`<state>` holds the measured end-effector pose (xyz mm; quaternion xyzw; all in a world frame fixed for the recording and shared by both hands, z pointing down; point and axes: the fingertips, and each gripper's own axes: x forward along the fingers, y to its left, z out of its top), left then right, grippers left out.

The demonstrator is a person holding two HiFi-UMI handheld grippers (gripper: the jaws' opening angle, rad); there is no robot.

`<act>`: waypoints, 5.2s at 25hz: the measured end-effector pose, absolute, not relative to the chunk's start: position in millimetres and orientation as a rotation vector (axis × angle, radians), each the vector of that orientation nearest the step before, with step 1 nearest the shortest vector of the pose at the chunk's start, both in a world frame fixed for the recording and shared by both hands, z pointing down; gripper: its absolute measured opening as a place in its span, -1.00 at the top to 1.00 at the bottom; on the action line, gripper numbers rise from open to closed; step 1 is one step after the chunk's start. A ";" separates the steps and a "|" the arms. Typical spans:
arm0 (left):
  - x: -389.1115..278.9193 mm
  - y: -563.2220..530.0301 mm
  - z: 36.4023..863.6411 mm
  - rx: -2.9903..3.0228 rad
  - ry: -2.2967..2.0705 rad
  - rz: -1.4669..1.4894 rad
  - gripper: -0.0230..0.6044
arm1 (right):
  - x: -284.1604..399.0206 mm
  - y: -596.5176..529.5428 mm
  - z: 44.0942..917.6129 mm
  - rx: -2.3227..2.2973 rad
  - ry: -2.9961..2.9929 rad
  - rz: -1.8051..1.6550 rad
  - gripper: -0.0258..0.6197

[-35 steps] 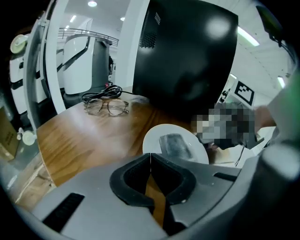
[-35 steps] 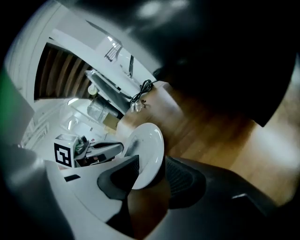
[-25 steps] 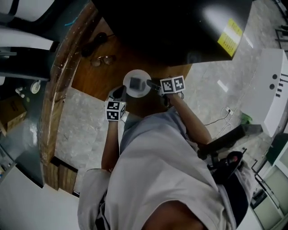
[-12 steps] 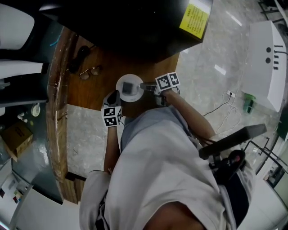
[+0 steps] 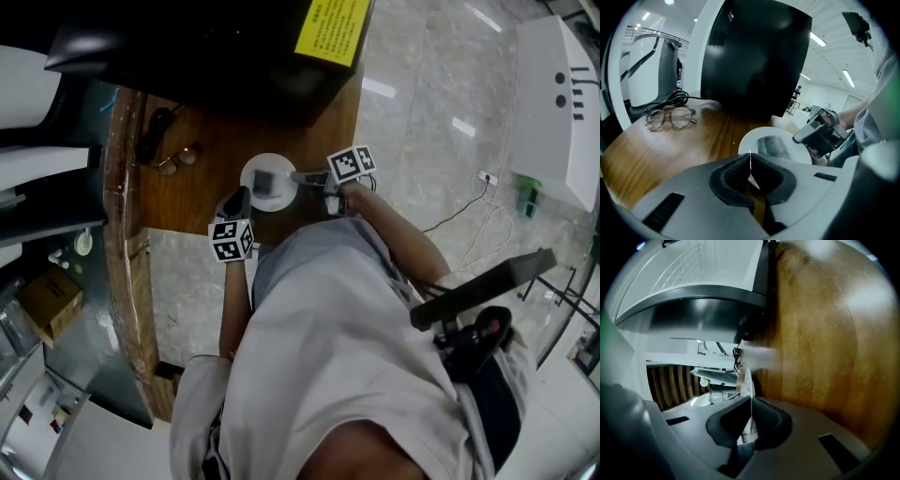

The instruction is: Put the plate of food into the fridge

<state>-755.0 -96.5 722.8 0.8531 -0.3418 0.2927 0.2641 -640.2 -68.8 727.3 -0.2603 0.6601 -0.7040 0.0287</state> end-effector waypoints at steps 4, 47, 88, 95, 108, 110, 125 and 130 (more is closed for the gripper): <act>-709.0 -84.4 717.2 2.341 -0.838 0.723 0.86 | -606.3 -54.9 725.6 -0.786 2.011 -2.144 0.85; -162.0 245.2 698.7 2.492 -0.420 0.641 0.86 | -61.0 310.9 640.2 -0.874 1.762 -1.604 0.85; 122.5 -180.5 532.1 2.711 -0.500 0.301 0.86 | 188.8 -175.4 480.5 -0.568 1.926 -1.500 0.84; 73.7 -215.2 472.9 2.752 -0.738 0.268 0.86 | 132.7 -223.9 425.9 -0.422 2.064 -1.552 0.84; -114.3 -319.2 363.4 2.621 -1.279 0.182 0.86 | -60.4 -343.8 330.4 -0.096 2.105 -1.805 0.84; -119.9 -339.1 363.3 2.569 -1.363 0.158 0.86 | -67.6 -369.2 332.9 -0.070 2.096 -1.856 0.84; -113.7 -341.2 337.8 2.581 -1.586 0.210 0.86 | -117.5 -417.4 348.0 -0.055 2.091 -2.008 0.84; -125.9 -354.4 337.6 2.502 -1.681 0.179 0.86 | -122.4 -409.5 342.6 0.038 2.220 -1.971 0.84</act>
